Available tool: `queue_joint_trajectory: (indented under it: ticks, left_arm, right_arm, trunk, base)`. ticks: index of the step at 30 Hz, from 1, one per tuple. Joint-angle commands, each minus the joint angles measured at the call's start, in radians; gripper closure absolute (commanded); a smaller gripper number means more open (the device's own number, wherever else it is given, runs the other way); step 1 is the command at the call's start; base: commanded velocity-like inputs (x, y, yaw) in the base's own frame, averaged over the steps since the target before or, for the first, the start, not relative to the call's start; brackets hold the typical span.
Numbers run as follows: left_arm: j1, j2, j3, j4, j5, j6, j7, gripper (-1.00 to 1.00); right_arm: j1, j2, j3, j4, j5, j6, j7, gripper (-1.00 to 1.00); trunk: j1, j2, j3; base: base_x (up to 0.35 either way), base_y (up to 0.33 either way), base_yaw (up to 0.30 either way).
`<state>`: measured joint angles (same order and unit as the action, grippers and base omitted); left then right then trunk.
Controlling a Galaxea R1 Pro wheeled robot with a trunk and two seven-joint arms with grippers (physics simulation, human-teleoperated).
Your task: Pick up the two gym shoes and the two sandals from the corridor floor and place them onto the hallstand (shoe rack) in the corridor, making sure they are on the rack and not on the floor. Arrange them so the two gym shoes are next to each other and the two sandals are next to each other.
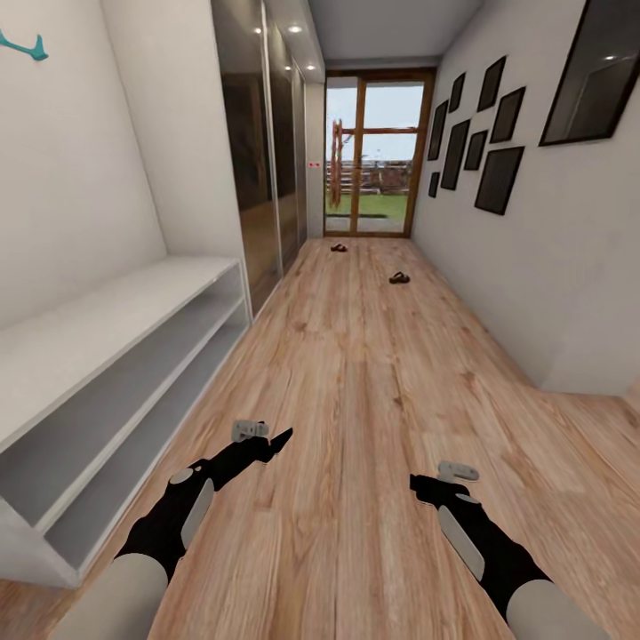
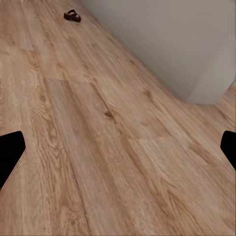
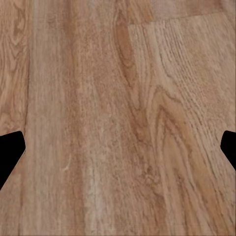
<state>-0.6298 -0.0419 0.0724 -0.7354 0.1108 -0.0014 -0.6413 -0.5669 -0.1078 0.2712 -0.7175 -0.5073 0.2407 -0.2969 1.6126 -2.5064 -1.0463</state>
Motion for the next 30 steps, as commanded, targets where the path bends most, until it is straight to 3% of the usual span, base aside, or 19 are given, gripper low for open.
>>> queue_joint_trajectory:
  ticks: [1, 30]
  left_arm:
    - [-0.001, -0.001, 0.004, 0.001, 0.001, 0.0, -0.006, -1.0]
    - [-0.001, -0.001, 0.004, 0.002, 0.003, 0.0, -0.007, -1.0]
  right_arm:
    - [-0.001, -0.002, 0.006, -0.002, -0.008, 0.003, -0.009, -1.0]
    - [-0.001, -0.004, 0.005, 0.0, -0.009, 0.003, -0.012, -1.0]
  trunk:
    - [0.0, 0.0, -0.001]
    - [0.0, 0.0, -0.001]
  base:
    - [0.348, 0.0, 0.0]
    - [0.348, 0.0, 0.0]
